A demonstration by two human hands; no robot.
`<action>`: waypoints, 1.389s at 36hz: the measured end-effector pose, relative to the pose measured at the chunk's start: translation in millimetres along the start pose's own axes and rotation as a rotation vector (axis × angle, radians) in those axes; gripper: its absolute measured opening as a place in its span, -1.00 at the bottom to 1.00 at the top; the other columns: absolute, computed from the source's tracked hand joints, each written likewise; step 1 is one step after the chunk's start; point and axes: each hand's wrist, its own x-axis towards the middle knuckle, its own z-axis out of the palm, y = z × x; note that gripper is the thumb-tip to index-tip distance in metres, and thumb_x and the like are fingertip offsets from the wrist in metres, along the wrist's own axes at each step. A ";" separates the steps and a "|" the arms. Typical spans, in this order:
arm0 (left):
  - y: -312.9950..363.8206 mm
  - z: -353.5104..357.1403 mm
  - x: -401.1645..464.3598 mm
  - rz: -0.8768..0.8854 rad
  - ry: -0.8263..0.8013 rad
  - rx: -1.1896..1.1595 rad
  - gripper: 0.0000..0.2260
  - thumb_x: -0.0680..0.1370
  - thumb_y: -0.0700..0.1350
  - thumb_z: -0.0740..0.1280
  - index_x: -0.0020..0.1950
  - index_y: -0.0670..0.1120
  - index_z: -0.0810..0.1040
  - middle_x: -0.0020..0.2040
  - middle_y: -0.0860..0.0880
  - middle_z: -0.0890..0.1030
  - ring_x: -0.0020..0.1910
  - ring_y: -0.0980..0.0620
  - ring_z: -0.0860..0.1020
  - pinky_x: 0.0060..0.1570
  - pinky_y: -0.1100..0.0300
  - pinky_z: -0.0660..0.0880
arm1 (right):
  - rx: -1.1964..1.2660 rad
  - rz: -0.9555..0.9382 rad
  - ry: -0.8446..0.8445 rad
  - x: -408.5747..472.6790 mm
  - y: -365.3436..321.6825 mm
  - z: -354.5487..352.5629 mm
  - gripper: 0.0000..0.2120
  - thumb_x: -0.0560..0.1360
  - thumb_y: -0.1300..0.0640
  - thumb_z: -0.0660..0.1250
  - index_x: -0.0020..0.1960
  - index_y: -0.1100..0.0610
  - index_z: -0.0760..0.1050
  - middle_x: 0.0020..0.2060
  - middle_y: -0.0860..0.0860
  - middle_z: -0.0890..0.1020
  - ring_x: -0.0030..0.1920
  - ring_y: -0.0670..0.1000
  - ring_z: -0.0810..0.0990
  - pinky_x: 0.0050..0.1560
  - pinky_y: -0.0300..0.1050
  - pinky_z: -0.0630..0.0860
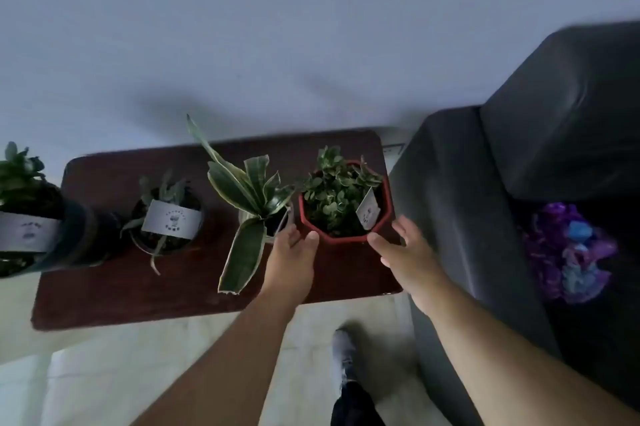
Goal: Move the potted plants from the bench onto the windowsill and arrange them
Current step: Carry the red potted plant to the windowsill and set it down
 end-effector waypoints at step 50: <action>-38.4 -396.3 -454.2 0.509 0.559 -0.454 -0.64 0.56 -0.17 0.41 0.31 0.08 0.47 0.16 0.13 0.66 0.18 0.16 0.62 -0.07 0.37 0.57 | -0.462 -0.742 -0.676 -463.2 -124.8 301.3 -0.69 0.48 -0.01 0.53 0.19 -0.07 0.59 0.07 -0.22 0.72 0.11 -0.25 0.66 0.18 -0.24 0.53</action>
